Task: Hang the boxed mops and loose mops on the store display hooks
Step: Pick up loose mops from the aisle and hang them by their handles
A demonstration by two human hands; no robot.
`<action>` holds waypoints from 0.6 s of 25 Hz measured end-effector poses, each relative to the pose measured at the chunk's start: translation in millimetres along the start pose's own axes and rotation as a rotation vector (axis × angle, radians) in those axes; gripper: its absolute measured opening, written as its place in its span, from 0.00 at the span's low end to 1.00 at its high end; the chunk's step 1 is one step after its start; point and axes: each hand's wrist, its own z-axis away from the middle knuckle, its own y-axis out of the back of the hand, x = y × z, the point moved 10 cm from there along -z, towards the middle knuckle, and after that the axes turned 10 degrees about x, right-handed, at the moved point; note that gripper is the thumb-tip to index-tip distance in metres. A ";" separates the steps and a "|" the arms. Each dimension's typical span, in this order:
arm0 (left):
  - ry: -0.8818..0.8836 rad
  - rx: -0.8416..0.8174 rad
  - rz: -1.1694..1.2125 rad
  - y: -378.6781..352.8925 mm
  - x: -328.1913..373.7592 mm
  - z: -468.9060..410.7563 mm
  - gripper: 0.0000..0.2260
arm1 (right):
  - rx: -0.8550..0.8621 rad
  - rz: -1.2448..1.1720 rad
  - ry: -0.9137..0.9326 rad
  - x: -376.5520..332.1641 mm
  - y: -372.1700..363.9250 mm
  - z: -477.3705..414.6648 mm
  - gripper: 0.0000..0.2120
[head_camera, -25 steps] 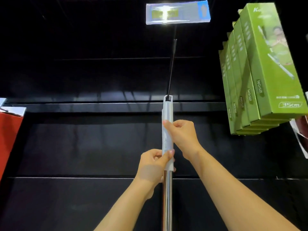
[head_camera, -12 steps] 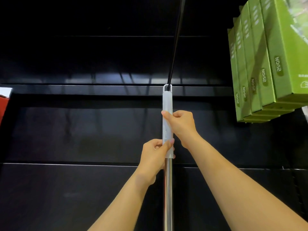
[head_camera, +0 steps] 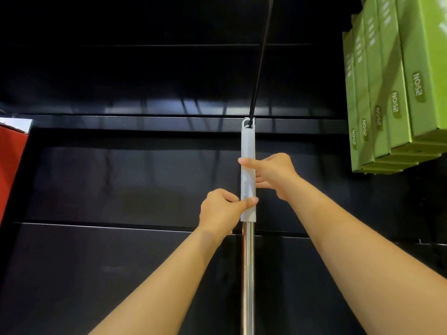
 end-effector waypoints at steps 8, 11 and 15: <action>0.083 0.001 -0.076 -2.7 -10.5 -3.4 0.42 | 0.055 0.139 -0.018 8.8 3.9 -2.2 0.38; 0.016 0.015 -0.221 5.9 -6.4 3.0 0.43 | 0.035 0.285 0.027 12.0 7.0 7.5 0.43; -0.066 0.062 -0.650 55.3 -7.4 24.3 0.43 | -0.021 0.572 0.079 31.9 27.7 31.0 0.50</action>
